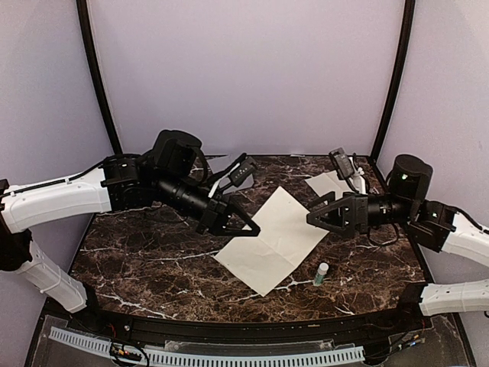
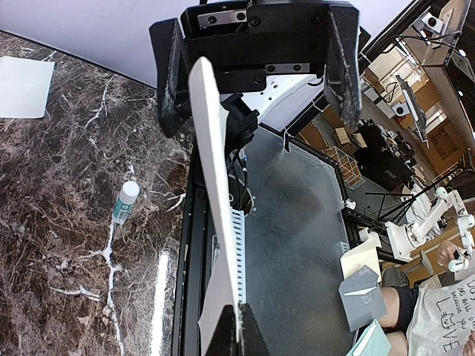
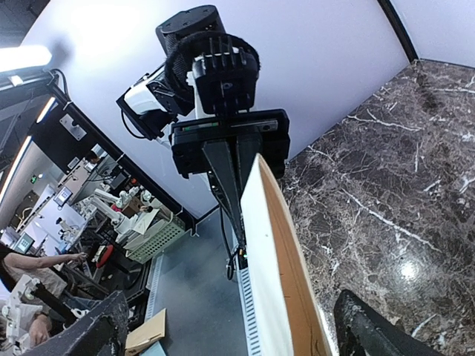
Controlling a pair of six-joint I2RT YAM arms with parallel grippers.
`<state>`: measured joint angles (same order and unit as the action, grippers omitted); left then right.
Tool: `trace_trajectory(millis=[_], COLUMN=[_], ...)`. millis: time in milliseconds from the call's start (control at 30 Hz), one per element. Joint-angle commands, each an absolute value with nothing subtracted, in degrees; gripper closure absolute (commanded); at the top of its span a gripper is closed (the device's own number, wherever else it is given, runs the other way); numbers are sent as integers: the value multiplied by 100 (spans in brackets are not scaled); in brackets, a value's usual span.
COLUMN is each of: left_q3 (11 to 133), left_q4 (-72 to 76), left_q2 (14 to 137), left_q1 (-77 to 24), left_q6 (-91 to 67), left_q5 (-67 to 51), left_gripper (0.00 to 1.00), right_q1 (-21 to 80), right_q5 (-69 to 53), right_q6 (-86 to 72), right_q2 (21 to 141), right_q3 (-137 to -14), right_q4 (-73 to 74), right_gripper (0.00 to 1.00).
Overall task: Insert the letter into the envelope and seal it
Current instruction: Fold the letter.
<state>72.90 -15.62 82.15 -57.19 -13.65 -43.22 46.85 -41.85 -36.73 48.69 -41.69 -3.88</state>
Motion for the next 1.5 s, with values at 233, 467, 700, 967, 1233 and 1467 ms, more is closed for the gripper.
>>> trace_trajectory(millis=[233,467,700,967,1233,1467], left_q3=[7364,7325,6960,6562,6634,6629], left_q4=[-1428,-1445,-1326,-1132,-1092,-1053], left_q2=[8231,8211,7997,7738,7691,7721], left_q1=[-5750,-5748,-5748,-5748,-5750,-5748], left_q6=[-1380,-1401,-1491,-1606,-1573,-1595], left_q5=[-4386,-4388,-4536,-4658,-4664,-4618], left_gripper=[100,50,41,47,60,81], right_q1=[4754,4764,4764,4720,4712,4715], right_q5=[-4289,-3844,-3548,-3414,-3552,-3603], right_q6=[-3614,-3634,-3745,-3792,-3859,-3886], right_q2=[5128,5064,4939,4992,5035,4984], right_q3=[-4157,-4157,-4157,-4260,-4203,-4192], right_q4=[-196,-105,-70,157,94,120], right_gripper=[59,100,100,100,100,100])
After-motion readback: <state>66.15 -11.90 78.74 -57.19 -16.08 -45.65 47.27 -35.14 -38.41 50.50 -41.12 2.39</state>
